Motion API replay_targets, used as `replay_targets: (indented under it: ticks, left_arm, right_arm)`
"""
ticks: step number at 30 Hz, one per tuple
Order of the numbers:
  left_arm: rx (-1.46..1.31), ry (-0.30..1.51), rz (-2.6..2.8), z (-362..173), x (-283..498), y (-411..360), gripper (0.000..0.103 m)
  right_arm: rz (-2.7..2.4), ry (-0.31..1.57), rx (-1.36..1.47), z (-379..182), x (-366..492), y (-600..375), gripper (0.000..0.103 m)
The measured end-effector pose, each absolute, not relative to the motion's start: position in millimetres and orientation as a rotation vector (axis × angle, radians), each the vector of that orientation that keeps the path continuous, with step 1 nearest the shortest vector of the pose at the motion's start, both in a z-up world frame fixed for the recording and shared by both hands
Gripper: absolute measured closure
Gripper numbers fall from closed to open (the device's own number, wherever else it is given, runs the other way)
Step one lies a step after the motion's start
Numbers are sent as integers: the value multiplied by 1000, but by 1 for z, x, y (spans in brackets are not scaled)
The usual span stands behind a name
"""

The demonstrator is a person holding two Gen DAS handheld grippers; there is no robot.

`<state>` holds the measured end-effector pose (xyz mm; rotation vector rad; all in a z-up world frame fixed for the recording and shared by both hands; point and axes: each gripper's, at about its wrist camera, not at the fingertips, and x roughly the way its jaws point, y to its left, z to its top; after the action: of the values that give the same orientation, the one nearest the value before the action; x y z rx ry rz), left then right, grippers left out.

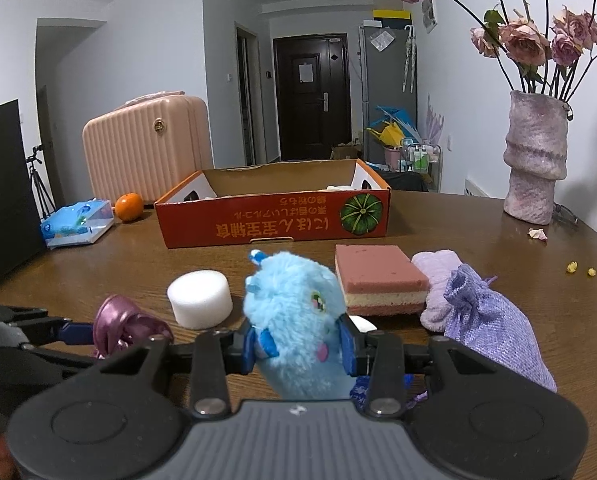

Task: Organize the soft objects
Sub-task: 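Grasp and lift the pink satin scrunchie with the left tool while the right tool holds the blue plush, then carry the blue plush and pink scrunchie toward the cardboard box with both tools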

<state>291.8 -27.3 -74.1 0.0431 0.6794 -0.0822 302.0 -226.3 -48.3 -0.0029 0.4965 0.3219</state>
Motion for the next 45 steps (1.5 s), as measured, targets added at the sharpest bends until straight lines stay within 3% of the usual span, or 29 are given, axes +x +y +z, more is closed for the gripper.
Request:
replay_targets:
  ticks: [2,5,25,45]
  left_arm:
    - [36,672,-89,-72,291,-26,69]
    - [16,661,-106,-68,289,-23,72]
    - [-14,535,-118,-38,275,-16,75]
    - [-76,421,-98,12,301,-6,75]
  right_arm:
    - [321,495,-6,-48,302,-226,64]
    - [318,494,-6,-49,301,-226,64]
    - [338,450,-3,-43,303,-222,64]
    - [331,354,24,-1,331,-206,64]
